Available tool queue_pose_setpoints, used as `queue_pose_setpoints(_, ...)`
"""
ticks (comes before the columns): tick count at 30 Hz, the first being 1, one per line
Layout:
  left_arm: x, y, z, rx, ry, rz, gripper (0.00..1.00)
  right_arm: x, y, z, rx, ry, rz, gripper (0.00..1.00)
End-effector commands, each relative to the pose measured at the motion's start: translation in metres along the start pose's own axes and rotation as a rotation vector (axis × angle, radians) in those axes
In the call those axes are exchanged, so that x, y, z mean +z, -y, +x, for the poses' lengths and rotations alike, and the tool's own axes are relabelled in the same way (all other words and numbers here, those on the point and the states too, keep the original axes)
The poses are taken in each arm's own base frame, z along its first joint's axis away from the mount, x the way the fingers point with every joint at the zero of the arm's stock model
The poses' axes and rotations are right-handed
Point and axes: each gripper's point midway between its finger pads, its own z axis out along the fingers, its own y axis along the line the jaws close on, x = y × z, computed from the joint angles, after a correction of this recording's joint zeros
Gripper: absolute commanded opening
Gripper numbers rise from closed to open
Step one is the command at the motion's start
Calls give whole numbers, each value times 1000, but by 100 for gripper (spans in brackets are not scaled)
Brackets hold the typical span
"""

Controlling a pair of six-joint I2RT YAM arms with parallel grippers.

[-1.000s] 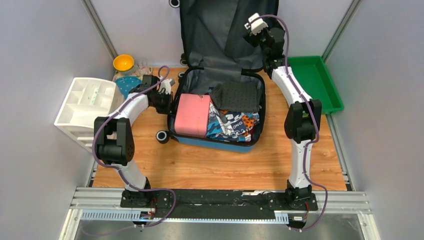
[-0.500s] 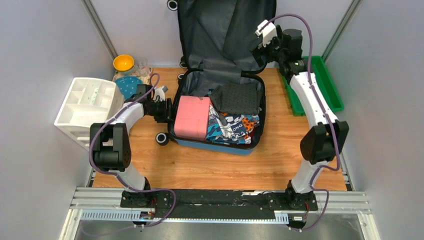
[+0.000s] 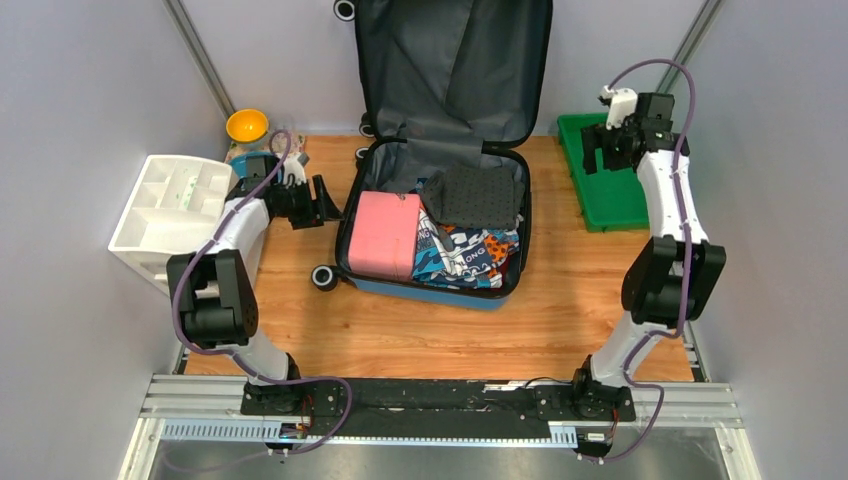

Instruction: Open, take out, and arrange the luggage

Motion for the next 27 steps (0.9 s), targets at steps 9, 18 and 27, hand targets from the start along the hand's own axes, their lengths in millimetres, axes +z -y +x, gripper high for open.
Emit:
queue_pose_setpoints(9,-48,32,-67,208,228,65,76,85,28,76,191,-257,32,86)
queue_pose_setpoints(18,-62,91,-63,501,258,246,70,92,-12,146,334,-414,-53,53)
queue_pose_setpoints(27,-21,148,-50,658,174,341,67,35,-60,186,441,-459,-110,4)
